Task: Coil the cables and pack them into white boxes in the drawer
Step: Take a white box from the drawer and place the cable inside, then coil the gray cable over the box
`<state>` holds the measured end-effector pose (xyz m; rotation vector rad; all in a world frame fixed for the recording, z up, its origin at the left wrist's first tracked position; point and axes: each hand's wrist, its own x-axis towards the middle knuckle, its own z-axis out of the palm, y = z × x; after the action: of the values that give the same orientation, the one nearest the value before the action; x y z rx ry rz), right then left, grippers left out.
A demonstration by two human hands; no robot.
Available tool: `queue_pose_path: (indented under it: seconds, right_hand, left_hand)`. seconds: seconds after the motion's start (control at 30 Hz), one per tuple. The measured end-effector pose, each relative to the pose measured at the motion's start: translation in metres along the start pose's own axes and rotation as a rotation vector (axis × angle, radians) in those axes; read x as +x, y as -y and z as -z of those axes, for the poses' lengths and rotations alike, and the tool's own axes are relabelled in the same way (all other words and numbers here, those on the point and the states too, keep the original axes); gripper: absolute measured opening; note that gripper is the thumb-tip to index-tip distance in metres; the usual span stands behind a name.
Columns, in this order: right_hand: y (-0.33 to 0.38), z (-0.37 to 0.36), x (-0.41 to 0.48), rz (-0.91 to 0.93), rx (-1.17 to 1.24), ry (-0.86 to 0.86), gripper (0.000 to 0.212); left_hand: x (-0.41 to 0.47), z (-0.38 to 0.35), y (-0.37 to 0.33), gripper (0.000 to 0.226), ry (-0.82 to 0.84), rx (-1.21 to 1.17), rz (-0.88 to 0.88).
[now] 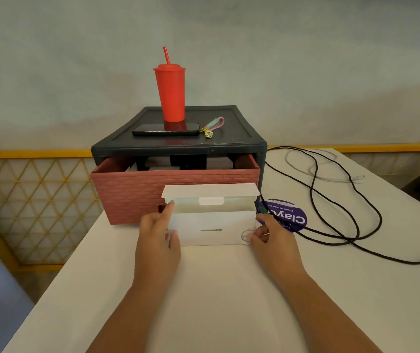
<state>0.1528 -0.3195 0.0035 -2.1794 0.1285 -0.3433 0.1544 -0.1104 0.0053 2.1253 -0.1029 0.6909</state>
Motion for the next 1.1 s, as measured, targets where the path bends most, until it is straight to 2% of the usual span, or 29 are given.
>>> queue_pose_path:
  seconds: [0.1, 0.27, 0.37, 0.47, 0.57, 0.7, 0.8, 0.9, 1.0, 1.1]
  right_hand:
    - [0.0, 0.001, 0.0, -0.025, 0.026, -0.006, 0.032]
    - [0.0, 0.006, -0.005, -0.063, 0.156, -0.059, 0.028]
    - [-0.002, 0.012, -0.008, -0.072, 0.257, -0.1, 0.025]
    - [-0.003, 0.027, -0.006, -0.07, 0.374, -0.189, 0.02]
    - [-0.008, 0.054, 0.004, -0.032, 0.391, -0.274, 0.018]
    - [-0.033, 0.108, 0.029, 0.001, 0.244, -0.397, 0.022]
    - [-0.067, 0.149, 0.054, -0.078, 0.04, -0.423, 0.031]
    - [-0.112, 0.178, 0.077, -0.223, -0.182, -0.328, 0.04]
    - [-0.147, 0.193, 0.095, -0.371, -0.452, -0.166, 0.046]
    - [-0.162, 0.2, 0.115, -0.402, -0.753, -0.048, 0.043]
  left_hand:
    - [-0.001, -0.002, -0.002, 0.052, -0.079, 0.008, -0.044]
    - [-0.014, -0.007, -0.018, 0.03, -0.163, -0.004, -0.111]
    - [-0.023, -0.018, -0.034, 0.02, -0.052, -0.06, -0.259]
    - [-0.032, -0.036, -0.058, 0.02, 0.129, -0.104, -0.358]
    - [-0.034, -0.061, -0.087, 0.023, 0.267, -0.131, -0.418]
    - [-0.027, -0.105, -0.133, 0.021, 0.487, -0.13, -0.394]
    - [-0.023, -0.149, -0.155, 0.034, 0.638, 0.011, -0.332]
    - [-0.025, -0.193, -0.165, 0.051, 0.763, 0.226, -0.312]
    - [-0.024, -0.23, -0.168, 0.056, 0.862, 0.324, -0.285]
    - [-0.011, -0.257, -0.173, 0.06, 0.879, 0.378, -0.283]
